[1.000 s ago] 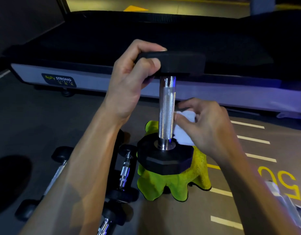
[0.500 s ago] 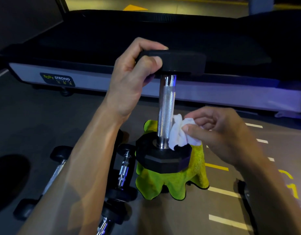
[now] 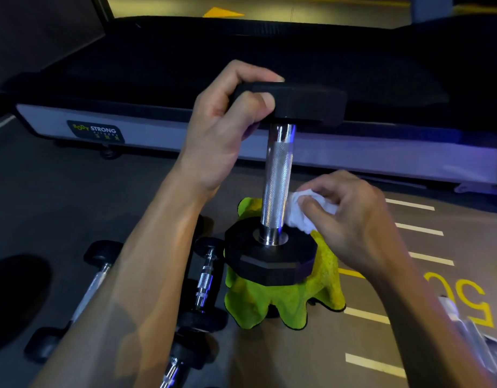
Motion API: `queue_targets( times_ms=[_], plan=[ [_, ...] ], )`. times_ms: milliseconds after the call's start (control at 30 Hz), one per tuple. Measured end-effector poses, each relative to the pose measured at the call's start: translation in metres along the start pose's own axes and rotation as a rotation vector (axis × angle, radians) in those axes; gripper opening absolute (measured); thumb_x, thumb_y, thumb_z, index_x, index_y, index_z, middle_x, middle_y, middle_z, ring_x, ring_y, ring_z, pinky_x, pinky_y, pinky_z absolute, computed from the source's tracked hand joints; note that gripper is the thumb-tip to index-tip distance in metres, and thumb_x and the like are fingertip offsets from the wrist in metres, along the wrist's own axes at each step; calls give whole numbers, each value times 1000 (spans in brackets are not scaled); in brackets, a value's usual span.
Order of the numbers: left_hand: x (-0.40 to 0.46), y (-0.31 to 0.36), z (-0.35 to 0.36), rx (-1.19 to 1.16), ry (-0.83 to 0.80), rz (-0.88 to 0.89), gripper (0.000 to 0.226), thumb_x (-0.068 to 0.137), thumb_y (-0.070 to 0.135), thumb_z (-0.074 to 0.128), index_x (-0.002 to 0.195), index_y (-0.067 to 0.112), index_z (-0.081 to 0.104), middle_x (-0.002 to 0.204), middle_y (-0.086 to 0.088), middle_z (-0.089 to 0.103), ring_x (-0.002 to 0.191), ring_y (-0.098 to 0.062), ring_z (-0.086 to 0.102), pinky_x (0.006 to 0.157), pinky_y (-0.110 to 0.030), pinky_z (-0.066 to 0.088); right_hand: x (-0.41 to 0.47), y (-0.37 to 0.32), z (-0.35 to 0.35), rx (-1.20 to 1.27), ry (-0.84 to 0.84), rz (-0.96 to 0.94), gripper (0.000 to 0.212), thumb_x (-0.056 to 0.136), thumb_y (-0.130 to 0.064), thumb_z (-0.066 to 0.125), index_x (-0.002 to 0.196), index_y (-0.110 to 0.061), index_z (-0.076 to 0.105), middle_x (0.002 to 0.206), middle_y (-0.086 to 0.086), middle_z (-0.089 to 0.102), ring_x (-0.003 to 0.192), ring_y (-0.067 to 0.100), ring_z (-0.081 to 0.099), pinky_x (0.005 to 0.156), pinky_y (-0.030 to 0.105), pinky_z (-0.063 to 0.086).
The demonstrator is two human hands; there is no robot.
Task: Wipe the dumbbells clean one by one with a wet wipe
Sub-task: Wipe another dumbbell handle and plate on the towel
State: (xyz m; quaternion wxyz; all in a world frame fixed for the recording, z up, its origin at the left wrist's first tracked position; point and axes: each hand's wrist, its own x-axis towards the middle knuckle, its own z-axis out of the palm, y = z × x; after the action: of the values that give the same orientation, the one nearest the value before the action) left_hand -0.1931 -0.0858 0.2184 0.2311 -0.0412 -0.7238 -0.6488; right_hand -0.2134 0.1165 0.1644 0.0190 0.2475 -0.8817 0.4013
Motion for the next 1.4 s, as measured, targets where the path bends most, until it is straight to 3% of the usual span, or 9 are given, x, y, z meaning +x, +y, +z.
queue_targets(
  times_ms=[200,300,400,567,833,1000,1133,1300,1400],
  plan=[
    [1,-1,-1,-19,13,-1,20,78,34,60,96,30,70,99,-13,57,90,-26,49,78,-42,41,-17,-14,-7,599,-236,369,17,99,-26,65,98,-19,81,95,-4,82,91,8,76,83,28,56],
    [0,-2,-3,-32,16,-3,19,79,33,60,95,32,70,100,-12,57,90,-27,50,78,-43,41,-21,-10,-12,949,-290,478,29,92,-27,61,105,-10,81,105,11,81,95,22,78,71,28,61],
    [0,-3,-5,-33,28,-10,19,79,33,60,95,30,70,100,-11,58,91,-26,51,80,-44,43,-21,-6,-11,732,-344,361,25,102,-5,57,112,-15,77,103,8,82,91,20,78,76,27,61],
    [-1,-3,-8,-17,40,-23,22,77,36,60,97,31,69,102,-7,60,94,-23,53,82,-44,44,-16,-6,10,349,-183,216,18,82,-24,83,93,-29,69,91,-16,80,89,5,76,79,39,62],
    [-3,-4,-11,-59,44,-43,22,74,38,60,93,36,71,107,-4,64,97,-21,56,86,-44,45,15,20,32,760,-528,198,36,89,-13,77,121,-1,65,112,23,77,106,38,75,96,51,59],
    [-4,-5,-12,-87,-6,-43,35,72,38,60,103,24,68,105,-9,57,97,-24,52,86,-43,41,26,38,45,997,-756,78,52,82,-28,81,126,-4,67,125,14,75,104,23,76,90,31,59],
    [-4,-8,-10,-67,-22,22,27,83,32,63,107,22,68,100,-6,60,94,-24,54,84,-41,43,4,25,41,851,-503,142,36,84,-11,75,117,2,67,110,12,80,97,28,79,83,35,63],
    [-1,-9,0,73,21,102,21,93,33,64,112,26,68,109,4,63,100,-6,61,90,-33,50,-25,-18,36,-100,-70,90,33,83,-53,67,87,-21,61,86,-3,77,85,24,70,73,42,56],
    [0,-9,8,84,0,114,22,93,32,65,113,23,67,110,-5,61,94,-8,59,85,-30,48,-23,-16,37,17,-82,115,40,83,-57,66,88,-17,63,86,0,78,86,28,72,75,43,57]
  ],
)
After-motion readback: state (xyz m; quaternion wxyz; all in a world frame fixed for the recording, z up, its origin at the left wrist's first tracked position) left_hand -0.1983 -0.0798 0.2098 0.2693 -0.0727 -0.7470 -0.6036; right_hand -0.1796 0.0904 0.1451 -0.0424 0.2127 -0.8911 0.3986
